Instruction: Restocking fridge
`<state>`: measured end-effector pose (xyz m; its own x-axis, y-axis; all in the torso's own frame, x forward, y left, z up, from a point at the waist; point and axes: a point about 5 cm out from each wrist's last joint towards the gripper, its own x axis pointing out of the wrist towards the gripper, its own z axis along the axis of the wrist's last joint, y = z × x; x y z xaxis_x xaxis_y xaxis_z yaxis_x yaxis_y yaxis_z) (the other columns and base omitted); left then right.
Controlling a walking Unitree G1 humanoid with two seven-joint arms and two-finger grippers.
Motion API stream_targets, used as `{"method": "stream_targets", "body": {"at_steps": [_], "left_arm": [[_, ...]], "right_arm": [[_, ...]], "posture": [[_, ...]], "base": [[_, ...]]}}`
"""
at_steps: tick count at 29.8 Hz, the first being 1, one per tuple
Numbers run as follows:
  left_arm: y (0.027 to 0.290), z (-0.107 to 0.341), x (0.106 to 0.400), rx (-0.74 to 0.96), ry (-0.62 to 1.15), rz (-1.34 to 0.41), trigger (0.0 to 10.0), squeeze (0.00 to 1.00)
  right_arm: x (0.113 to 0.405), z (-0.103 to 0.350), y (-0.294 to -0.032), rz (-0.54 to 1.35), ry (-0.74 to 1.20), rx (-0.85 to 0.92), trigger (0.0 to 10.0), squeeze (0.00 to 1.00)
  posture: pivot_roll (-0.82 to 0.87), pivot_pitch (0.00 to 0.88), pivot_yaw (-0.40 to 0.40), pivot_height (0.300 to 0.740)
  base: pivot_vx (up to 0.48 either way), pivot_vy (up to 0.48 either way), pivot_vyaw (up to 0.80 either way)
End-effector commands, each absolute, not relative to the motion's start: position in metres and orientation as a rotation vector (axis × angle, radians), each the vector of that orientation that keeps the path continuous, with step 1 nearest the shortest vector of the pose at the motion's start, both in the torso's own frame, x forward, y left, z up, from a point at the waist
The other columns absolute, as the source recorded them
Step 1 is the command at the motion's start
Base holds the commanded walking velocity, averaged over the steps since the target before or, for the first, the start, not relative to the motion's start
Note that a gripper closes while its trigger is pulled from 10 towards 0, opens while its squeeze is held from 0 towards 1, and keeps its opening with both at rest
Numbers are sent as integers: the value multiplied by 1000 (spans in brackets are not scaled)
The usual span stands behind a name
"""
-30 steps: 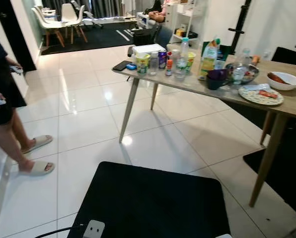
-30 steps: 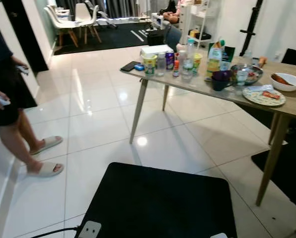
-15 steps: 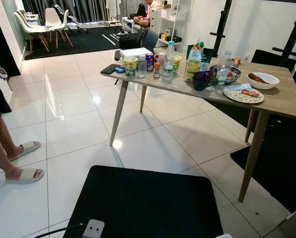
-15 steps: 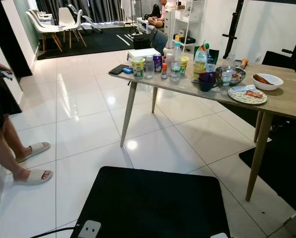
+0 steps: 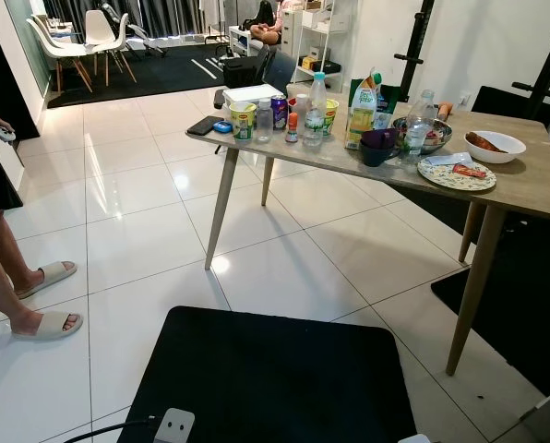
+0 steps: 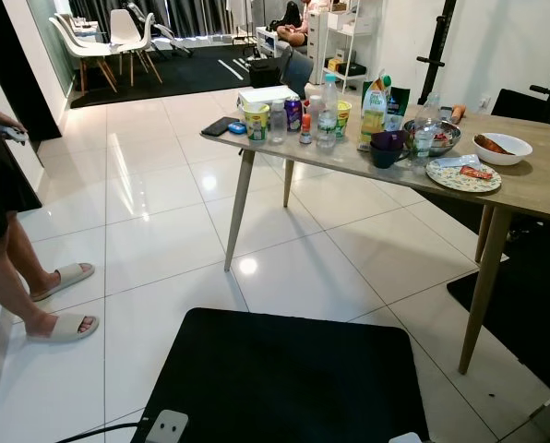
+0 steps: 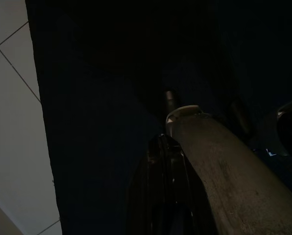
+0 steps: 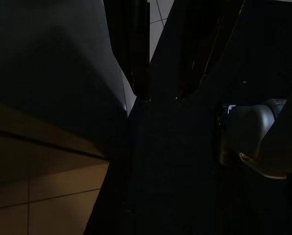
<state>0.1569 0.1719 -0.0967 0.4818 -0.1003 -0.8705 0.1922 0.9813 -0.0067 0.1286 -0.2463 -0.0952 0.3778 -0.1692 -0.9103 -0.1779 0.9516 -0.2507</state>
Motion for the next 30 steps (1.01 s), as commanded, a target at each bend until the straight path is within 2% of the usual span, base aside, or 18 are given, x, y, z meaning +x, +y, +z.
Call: {"method": "stream_targets", "body": {"at_steps": [1, 12, 17, 30], "left_arm": [[172, -96, 160, 114, 1055, -193, 10000, 0], [171, -95, 163, 112, 1046, -186, 10000, 0], [173, -96, 160, 58, 1051, -139, 10000, 0], [175, -98, 153, 42, 1064, -134, 10000, 0]], "right_arm": [[133, -93, -250, 25, 1185, -367, 10000, 0], [139, -89, -256, 10, 1172, -373, 10000, 0], [145, -87, -254, -7, 1154, -338, 10000, 0], [142, -90, -250, -7, 1159, -317, 10000, 0]], "posture": [[-69, 0, -5, 740], [-82, 0, -21, 740], [-85, 0, -5, 740], [-78, 0, -7, 740]], "base": [[0, 0, 0], [0, 0, 0], [0, 0, 0], [0, 0, 0]]}}
